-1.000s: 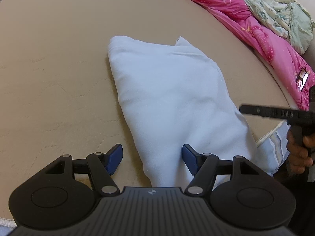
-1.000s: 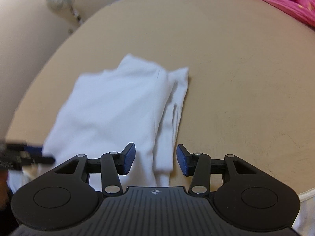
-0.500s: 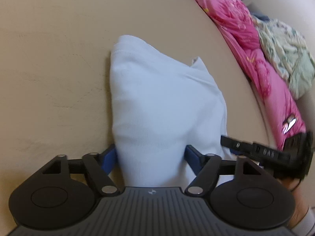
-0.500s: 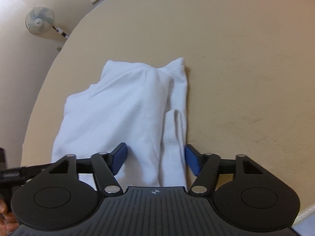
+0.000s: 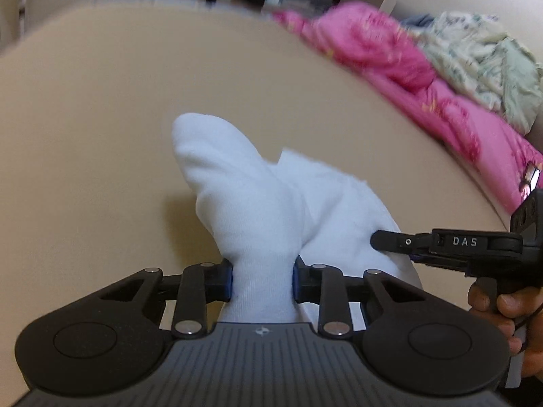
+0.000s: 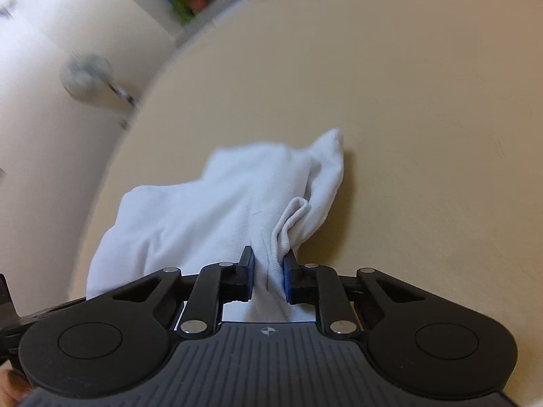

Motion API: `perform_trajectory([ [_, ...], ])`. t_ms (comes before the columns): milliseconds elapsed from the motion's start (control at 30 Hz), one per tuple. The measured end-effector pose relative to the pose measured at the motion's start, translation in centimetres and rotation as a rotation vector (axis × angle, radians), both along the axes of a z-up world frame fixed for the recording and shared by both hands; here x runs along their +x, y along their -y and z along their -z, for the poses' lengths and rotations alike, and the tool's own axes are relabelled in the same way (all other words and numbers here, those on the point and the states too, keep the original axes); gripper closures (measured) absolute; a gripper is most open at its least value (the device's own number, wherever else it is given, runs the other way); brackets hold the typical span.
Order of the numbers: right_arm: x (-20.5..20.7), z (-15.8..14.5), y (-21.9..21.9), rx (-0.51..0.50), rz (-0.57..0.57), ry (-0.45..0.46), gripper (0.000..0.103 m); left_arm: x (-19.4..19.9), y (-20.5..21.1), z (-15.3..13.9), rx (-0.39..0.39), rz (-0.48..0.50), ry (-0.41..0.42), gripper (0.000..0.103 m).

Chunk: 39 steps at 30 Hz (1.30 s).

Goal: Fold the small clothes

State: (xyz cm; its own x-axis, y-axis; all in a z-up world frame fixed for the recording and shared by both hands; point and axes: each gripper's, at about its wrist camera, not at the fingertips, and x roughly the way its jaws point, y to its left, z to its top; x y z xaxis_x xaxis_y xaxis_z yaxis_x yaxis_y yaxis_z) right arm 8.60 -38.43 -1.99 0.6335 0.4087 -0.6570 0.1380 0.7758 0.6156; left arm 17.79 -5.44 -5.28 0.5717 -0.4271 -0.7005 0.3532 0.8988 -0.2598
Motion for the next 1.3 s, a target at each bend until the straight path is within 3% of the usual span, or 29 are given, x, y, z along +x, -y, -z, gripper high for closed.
perform_trajectory([
  [167,2.3,-3.9,-1.6,0.017,0.032,0.259,0.086,2.8,-2.6,-4.2,-0.049,-0.008,0.164,0.066],
  [233,3.5,-5.1,-2.8,-0.012,0.022,0.362,0.083,4.5,-4.4,-4.3,-0.067,-0.073,0.186,0.043],
  [267,4.4,-5.3,-3.3,-0.023,0.018,0.376,0.076,5.6,-5.5,-3.8,-0.061,-0.127,0.163,0.022],
  [300,5.5,-5.0,-3.8,-0.050,0.020,0.355,0.065,6.5,-6.4,-3.1,-0.032,-0.179,0.121,0.026],
  [367,7.5,-3.5,-4.5,-0.123,0.018,0.247,0.056,7.3,-8.2,-1.5,0.055,-0.250,0.016,0.041],
  [433,8.4,-1.9,-4.2,-0.114,0.027,0.133,0.056,6.8,-9.0,-0.4,0.091,-0.236,-0.038,0.039],
  [500,8.7,-1.3,-4.7,-0.077,-0.005,0.099,0.056,6.5,-9.2,0.9,0.106,-0.207,-0.091,0.032],
  [567,9.0,-0.6,-6.2,-0.108,-0.073,0.041,0.050,6.7,-9.5,2.8,0.077,-0.202,-0.184,0.033],
  [633,9.4,1.0,-7.4,-0.139,-0.137,-0.057,0.050,6.9,-9.9,4.0,-0.014,-0.207,-0.244,0.051],
  [667,9.5,1.7,-7.8,-0.144,-0.138,-0.086,0.051,6.9,-9.9,4.4,-0.029,-0.211,-0.249,0.055],
  [700,9.4,2.1,-8.0,-0.147,-0.121,-0.095,0.058,7.0,-9.6,4.4,-0.021,-0.211,-0.229,0.060],
  [733,9.4,2.1,-8.1,-0.139,-0.115,-0.088,0.069,7.1,-9.3,4.2,-0.005,-0.191,-0.198,0.061],
  [767,9.4,1.9,-8.3,-0.114,-0.123,-0.076,0.088,7.2,-9.7,4.0,0.019,-0.163,-0.153,0.063],
  [800,9.2,1.7,-8.0,-0.101,-0.117,-0.064,0.091,7.3,-9.6,3.9,0.037,-0.140,-0.109,0.063],
  [833,8.9,1.5,-7.9,-0.096,-0.106,-0.049,0.092,7.4,-9.7,4.2,0.041,-0.133,-0.102,0.062],
  [933,8.4,1.8,-8.1,-0.099,-0.093,-0.064,0.092,7.6,-10.7,4.8,-0.001,-0.188,-0.204,0.048],
  [1000,8.5,2.0,-8.1,-0.096,-0.060,-0.092,0.083,6.5,-11.3,3.8,-0.021,-0.228,-0.220,0.054],
  [1033,8.4,1.7,-7.9,-0.101,-0.049,-0.095,0.082,5.6,-11.2,3.2,-0.016,-0.221,-0.177,0.056],
  [1067,8.4,1.6,-7.8,-0.112,-0.053,-0.087,0.082,5.1,-10.7,3.4,0.030,-0.199,-0.145,0.056],
  [1133,8.0,1.8,-8.0,-0.156,-0.079,-0.083,0.078,5.7,-10.3,5.4,0.118,-0.200,-0.239,0.047],
  [1200,7.4,1.9,-7.7,-0.185,-0.081,-0.103,0.073,4.8,-10.7,4.4,0.109,-0.254,-0.264,0.047],
  [1267,6.1,0.4,-7.2,-0.257,-0.051,-0.113,0.072,1.9,-9.7,1.7,0.229,-0.271,-0.150,0.044],
  [1300,5.2,-0.5,-7.2,-0.329,-0.032,-0.102,0.072,0.3,-8.8,0.7,0.305,-0.273,-0.077,0.034],
])
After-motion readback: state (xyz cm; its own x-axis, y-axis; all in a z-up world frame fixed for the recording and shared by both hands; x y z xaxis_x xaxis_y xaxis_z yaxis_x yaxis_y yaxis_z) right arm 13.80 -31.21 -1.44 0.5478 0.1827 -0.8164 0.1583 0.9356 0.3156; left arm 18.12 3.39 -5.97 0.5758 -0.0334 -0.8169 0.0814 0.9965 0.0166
